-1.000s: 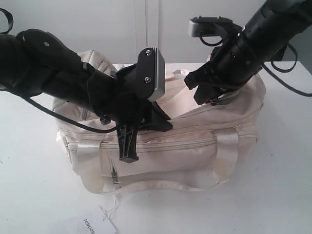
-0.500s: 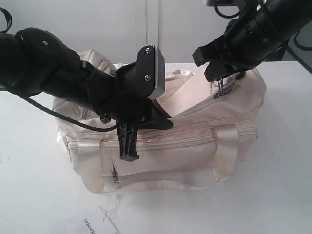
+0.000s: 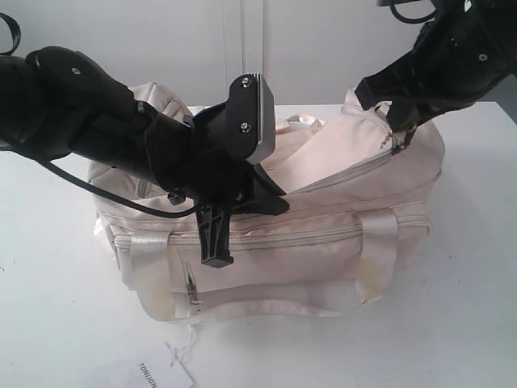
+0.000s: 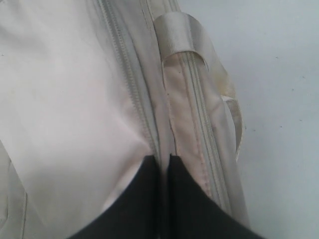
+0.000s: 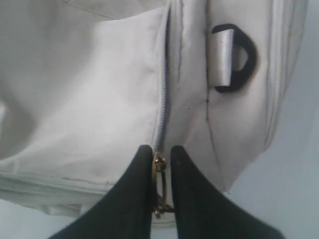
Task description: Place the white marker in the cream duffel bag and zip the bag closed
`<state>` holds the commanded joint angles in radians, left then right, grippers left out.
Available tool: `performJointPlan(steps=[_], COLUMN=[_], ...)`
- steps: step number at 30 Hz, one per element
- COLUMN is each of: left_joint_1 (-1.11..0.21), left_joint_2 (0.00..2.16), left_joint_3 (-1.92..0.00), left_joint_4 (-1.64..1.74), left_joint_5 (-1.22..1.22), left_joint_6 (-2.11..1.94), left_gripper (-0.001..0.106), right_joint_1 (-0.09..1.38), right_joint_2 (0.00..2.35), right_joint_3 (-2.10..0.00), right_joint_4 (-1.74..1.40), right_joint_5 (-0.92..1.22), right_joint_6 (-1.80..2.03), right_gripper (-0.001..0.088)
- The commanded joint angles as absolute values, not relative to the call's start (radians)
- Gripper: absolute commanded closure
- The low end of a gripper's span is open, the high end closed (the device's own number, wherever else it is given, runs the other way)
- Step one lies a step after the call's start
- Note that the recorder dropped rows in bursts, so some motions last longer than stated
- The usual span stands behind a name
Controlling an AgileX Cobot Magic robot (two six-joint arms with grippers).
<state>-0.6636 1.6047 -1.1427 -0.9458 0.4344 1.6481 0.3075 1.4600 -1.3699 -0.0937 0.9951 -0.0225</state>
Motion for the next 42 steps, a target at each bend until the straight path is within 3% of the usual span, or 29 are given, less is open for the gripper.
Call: performJointPlan(steps=[29, 36, 40, 42], left_joint_1=[-0.664, -0.664, -0.664, -0.664], left_joint_2=[1.605, 1.605, 1.605, 1.600], left_joint_3=[-1.143, -1.143, -1.143, -1.143], left_joint_4=[-0.887, -0.886, -0.851, -0.853], left_joint_5=[0.437, 0.392, 0.382, 0.353], left_joint_6=[1.648, 1.648, 1.652, 1.638], left_gripper=[0.105, 0.104, 0.061, 0.048], right_joint_1=[0.307, 0.307, 0.307, 0.307], right_joint_2=[1.575, 1.564, 1.562, 1.562], right_joint_3=[-1.346, -1.346, -1.346, -1.346], right_joint_4=[-0.178, -0.173, -0.122, -0.089], right_joint_5=[0.462, 0.519, 0.550, 0.561], right_joint_6=[0.136, 0.138, 0.138, 0.138], right_gripper=[0.0868, 0.0868, 0.0868, 0.0868])
